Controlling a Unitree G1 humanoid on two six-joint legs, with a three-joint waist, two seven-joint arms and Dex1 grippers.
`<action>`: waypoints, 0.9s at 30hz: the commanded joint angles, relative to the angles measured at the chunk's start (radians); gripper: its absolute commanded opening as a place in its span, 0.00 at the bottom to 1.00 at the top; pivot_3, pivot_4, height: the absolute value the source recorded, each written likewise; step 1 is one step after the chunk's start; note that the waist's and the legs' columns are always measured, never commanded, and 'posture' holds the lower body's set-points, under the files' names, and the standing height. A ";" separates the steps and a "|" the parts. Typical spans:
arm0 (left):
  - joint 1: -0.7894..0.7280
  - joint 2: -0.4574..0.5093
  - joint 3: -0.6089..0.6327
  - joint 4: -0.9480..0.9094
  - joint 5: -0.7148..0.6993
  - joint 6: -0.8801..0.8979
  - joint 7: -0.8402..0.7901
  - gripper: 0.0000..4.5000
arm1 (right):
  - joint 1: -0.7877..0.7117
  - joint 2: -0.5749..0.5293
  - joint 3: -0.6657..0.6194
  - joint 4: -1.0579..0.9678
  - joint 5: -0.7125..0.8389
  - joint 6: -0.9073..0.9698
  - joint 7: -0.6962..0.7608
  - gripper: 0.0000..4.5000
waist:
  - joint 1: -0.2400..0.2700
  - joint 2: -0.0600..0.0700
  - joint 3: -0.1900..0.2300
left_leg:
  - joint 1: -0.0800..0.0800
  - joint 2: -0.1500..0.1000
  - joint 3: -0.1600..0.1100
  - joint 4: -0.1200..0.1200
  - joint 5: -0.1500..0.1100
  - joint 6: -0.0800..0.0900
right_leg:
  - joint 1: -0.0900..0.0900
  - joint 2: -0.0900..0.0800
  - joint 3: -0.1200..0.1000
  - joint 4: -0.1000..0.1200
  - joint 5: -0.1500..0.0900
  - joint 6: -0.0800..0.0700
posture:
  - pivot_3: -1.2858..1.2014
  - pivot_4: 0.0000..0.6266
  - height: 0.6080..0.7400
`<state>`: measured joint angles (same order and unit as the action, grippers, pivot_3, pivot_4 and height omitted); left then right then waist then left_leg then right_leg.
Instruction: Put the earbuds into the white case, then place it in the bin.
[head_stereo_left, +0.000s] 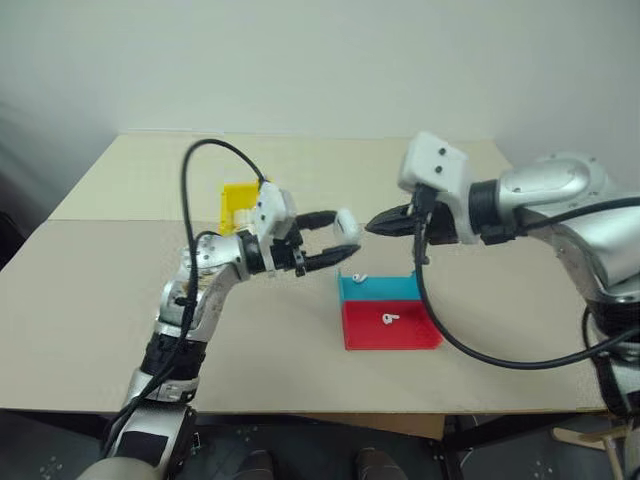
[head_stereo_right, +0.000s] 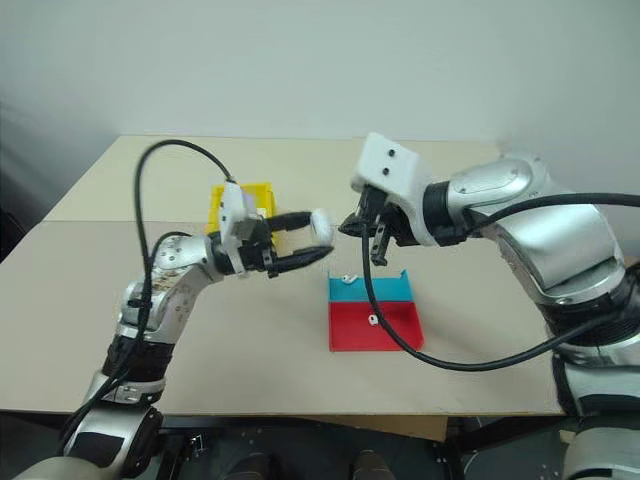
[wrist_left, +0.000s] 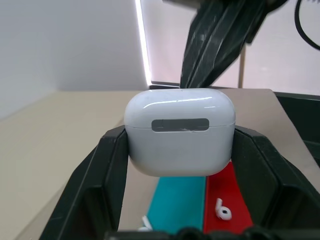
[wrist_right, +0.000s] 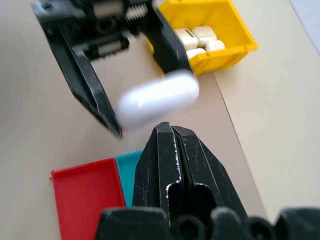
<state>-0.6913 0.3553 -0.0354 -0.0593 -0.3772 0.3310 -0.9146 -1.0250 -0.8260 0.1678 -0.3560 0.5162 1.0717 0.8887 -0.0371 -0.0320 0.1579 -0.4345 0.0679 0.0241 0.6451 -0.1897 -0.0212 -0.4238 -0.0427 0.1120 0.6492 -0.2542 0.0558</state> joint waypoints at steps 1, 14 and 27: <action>0.012 -0.045 0.061 -0.066 0.120 -0.007 0.288 0.62 | 0.088 0.069 -0.266 -0.085 0.134 0.065 -0.083 0.01 | 0.006 0.000 0.000 | 0.000 0.000 0.000 0.000 0.000 0.000 | 0.000 0.000 0.000 0.000 0.000 0.000 | 0.52 0.24 1.00; -0.139 -0.182 0.142 0.332 0.393 0.040 0.927 0.62 | 0.355 0.235 -0.378 -0.260 0.196 -0.004 -0.311 0.01 | 0.025 0.000 0.000 | -0.001 -0.002 -0.006 0.003 0.000 0.000 | 0.004 0.000 -0.005 -0.001 0.003 0.002 | 0.52 0.24 1.00; -0.348 -0.143 0.173 0.878 0.354 -0.298 0.892 0.99 | 0.422 0.249 -0.365 -0.268 0.193 -0.077 -0.357 0.00 | 0.023 -0.001 0.000 | -0.003 -0.002 -0.006 0.000 0.001 -0.001 | 0.002 0.000 -0.005 -0.003 0.003 0.002 | 0.52 0.24 1.00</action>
<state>-1.0194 0.1928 0.1124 0.8877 0.0130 0.0836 0.0105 -0.6139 -0.5802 -0.1719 -0.5922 0.6929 1.0283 0.5420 -0.0144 -0.0325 0.1576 -0.4376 0.0657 0.0174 0.6454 -0.1885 -0.0228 -0.4222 -0.0430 0.1061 0.6464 -0.2510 0.0574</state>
